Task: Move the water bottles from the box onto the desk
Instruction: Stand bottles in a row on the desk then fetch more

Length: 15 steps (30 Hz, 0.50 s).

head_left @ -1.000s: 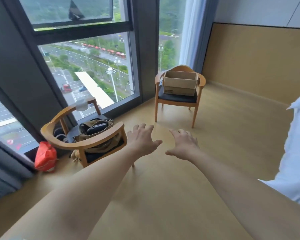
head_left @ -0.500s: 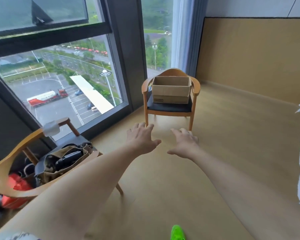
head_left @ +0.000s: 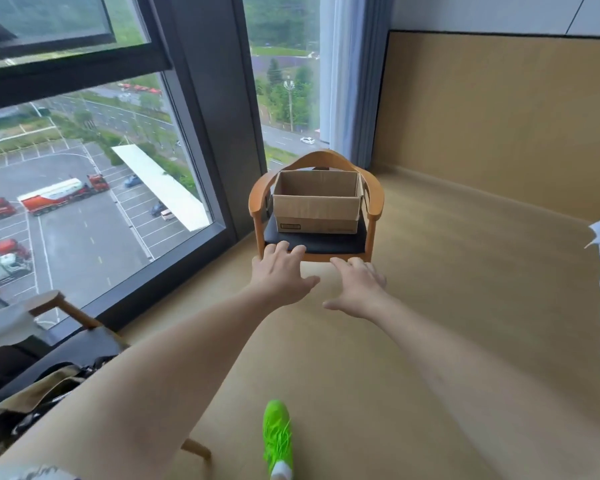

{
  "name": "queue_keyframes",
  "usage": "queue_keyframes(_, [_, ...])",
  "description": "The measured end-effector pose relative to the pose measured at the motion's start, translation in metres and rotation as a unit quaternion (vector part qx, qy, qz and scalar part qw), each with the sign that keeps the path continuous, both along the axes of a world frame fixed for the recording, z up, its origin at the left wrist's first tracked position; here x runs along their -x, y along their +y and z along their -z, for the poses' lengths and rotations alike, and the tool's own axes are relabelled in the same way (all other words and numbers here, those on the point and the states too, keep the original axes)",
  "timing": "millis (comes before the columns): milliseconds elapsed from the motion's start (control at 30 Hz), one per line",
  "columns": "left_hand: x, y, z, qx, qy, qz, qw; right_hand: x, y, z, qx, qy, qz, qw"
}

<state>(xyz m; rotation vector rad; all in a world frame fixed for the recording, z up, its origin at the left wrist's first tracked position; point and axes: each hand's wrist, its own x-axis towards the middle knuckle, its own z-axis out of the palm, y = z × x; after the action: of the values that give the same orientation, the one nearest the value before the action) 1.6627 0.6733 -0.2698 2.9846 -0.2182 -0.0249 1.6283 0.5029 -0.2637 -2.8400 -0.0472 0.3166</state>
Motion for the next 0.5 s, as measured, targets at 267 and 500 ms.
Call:
queue_keyframes(267, [-0.185,0.002,0.018,0.009,-0.007,0.044,0.999,-0.178,0.012,0.021,0.005,-0.003,0.035,0.999])
queue_keyframes(500, [-0.337,0.016,-0.007,0.024,-0.001,0.077,0.997,-0.328,0.032,0.007,-0.003,-0.017,0.066,0.998])
